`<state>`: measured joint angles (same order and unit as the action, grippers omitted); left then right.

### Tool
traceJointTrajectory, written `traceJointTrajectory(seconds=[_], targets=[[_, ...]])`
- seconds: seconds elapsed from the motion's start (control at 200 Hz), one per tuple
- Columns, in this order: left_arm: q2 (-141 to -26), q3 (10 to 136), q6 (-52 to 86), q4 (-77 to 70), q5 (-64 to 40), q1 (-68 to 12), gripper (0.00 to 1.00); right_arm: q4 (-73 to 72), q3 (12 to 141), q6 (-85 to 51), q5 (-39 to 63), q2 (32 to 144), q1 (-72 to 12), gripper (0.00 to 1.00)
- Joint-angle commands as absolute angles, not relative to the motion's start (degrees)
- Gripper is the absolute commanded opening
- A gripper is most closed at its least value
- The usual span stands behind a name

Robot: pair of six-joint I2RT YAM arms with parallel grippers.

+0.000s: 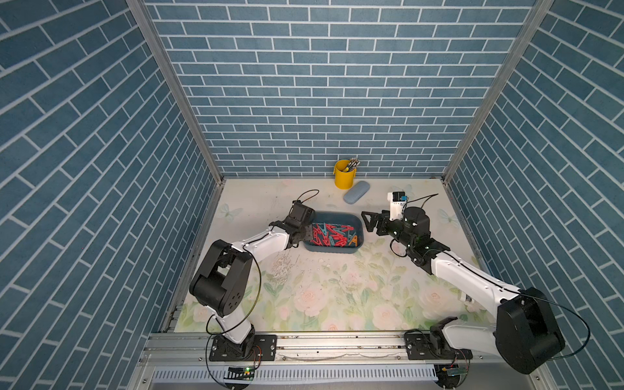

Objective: Take the clothespins out of the storage box
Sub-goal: Move the storage box to the center of the board.

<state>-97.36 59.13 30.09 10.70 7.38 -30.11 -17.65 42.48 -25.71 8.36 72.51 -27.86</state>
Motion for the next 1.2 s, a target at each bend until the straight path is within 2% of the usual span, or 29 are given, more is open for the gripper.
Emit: traceJointTrajectory(seconds=[0.0, 0.145, 0.3, 0.425, 0.525, 0.59, 0.675, 0.845, 0.995, 1.195], targets=[[-97.5, 58.3, 36.1, 7.8, 8.7, -32.7, 0.05, -17.8, 41.7, -26.8, 8.8, 70.8, -28.6, 1.00], [-98.7, 58.7, 37.8, 6.8, 9.1, -35.1, 0.10, -16.0, 42.1, -27.0, 8.6, 70.9, -28.9, 0.99], [-99.5, 59.0, 38.0, 7.3, 8.6, -35.3, 0.24, -8.1, 47.0, -26.2, 7.6, 74.5, -29.8, 0.99], [-98.2, 58.7, 38.2, 7.3, 8.7, -35.3, 0.49, -5.0, 49.9, -25.3, 5.5, 77.7, -31.5, 0.99], [-96.3, 58.7, 38.6, 8.2, 9.8, -35.3, 0.75, -3.3, 52.4, -23.7, 3.1, 80.4, -33.7, 0.99], [-94.6, 58.5, 39.1, 8.8, 10.4, -35.4, 1.00, -2.2, 54.5, -23.1, 2.0, 82.8, -34.9, 0.99], [-92.4, 57.9, 39.5, 9.3, 10.6, -35.0, 1.00, -1.9, 56.7, -23.1, 1.3, 85.9, -36.0, 0.99], [-87.2, 56.1, 41.0, 10.5, 10.6, -33.5, 1.00, -0.4, 61.7, -23.3, 0.5, 92.8, -37.5, 0.76], [-82.6, 54.8, 43.1, 13.0, 10.3, -31.0, 1.00, 0.9, 66.2, -23.3, -1.2, 98.5, -39.3, 0.52], [-74.5, 49.1, 42.1, 10.1, 9.4, -29.8, 1.00, 4.2, 72.9, -23.5, -3.8, 106.1, -41.7, 0.35]])
